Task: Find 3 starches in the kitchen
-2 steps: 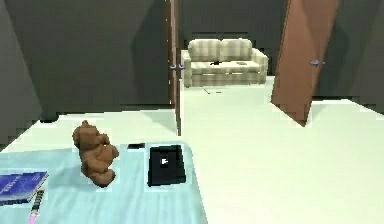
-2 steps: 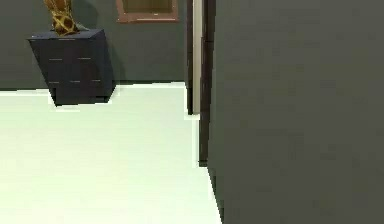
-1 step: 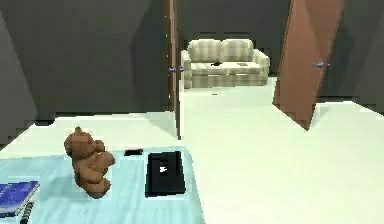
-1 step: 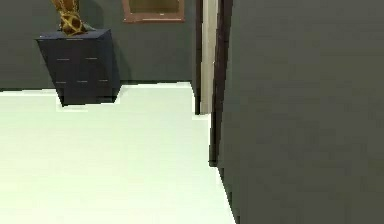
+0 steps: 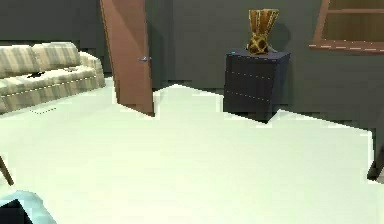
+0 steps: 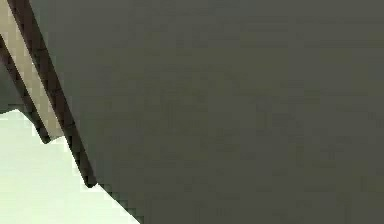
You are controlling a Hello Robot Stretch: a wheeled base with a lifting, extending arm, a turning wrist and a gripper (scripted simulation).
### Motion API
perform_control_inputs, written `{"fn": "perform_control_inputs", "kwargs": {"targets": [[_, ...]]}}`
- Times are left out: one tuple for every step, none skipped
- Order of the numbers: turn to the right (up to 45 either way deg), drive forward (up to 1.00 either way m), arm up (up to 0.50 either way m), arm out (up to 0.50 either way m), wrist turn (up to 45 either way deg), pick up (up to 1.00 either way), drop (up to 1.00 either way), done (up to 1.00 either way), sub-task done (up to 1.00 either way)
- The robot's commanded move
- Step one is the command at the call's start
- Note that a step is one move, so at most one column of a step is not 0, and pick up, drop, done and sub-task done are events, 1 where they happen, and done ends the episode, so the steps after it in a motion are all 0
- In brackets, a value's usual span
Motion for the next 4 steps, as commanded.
{"fn": "perform_control_inputs", "kwargs": {"targets": [[27.0, 0.0, 0.0, 0.0, 0.0, 0.0, 0.0, 0.0, 0.0], [0.0, 0.25, 0.0, 0.0, 0.0, 0.0, 0.0, 0.0, 0.0], [-21.0, 0.0, 0.0, 0.0, 0.0, 0.0, 0.0, 0.0, 0.0], [0.0, 0.5, 0.0, 0.0, 0.0, 0.0, 0.0, 0.0, 0.0]]}}
